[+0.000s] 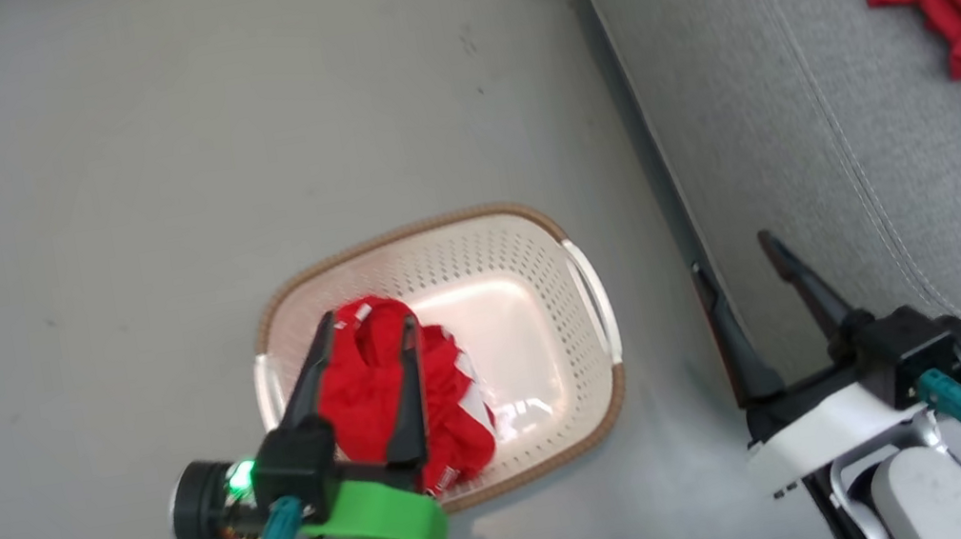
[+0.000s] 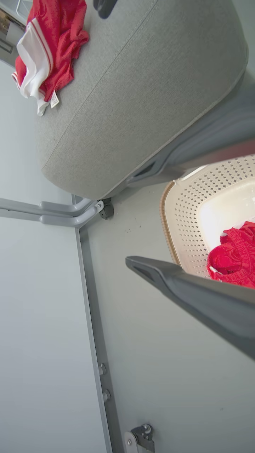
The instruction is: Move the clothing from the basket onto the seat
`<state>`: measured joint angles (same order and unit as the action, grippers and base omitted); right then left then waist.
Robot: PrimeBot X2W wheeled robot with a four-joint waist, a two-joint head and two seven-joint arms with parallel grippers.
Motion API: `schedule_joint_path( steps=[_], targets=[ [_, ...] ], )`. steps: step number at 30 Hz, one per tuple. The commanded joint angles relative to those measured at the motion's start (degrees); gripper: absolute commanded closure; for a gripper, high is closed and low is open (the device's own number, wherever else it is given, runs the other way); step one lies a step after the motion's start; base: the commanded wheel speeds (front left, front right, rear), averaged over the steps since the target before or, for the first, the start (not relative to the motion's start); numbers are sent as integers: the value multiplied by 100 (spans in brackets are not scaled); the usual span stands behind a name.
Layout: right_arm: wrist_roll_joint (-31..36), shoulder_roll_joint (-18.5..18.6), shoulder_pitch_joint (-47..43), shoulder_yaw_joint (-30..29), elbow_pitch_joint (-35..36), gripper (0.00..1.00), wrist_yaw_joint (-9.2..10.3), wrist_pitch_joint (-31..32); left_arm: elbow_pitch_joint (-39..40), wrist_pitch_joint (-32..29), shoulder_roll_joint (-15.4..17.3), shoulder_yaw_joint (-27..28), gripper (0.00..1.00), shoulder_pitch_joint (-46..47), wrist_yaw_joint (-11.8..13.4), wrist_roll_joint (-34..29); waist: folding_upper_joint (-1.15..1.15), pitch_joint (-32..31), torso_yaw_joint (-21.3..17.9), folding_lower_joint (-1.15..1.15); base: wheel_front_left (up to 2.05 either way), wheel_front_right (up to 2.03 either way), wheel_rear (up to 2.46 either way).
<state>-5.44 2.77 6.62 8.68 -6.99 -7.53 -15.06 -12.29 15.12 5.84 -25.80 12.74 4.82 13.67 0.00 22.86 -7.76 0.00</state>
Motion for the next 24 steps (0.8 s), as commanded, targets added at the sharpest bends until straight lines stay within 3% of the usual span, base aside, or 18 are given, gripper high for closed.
schedule_joint_path(
  steps=[1,8,15,24],
  targets=[
    [-1,28,-166,63,27,0,8,-18,69,2,-59,172,0,-265,31,-42,0,-1152,815,0,0,0,0],
    [-70,27,-832,-12,23,0,8,-17,659,3,-244,1101,0,-1327,-122,-227,0,-2119,993,0,0,0,0],
    [-23,20,-1440,-126,196,0,8,-18,1156,3,-280,1724,0,-2213,-321,-424,0,-2607,922,0,0,0,0],
    [-106,21,-2060,-50,467,0,8,-18,1395,3,-291,1951,0,-3258,-386,-433,0,-3076,617,0,0,0,0]
  ],
)
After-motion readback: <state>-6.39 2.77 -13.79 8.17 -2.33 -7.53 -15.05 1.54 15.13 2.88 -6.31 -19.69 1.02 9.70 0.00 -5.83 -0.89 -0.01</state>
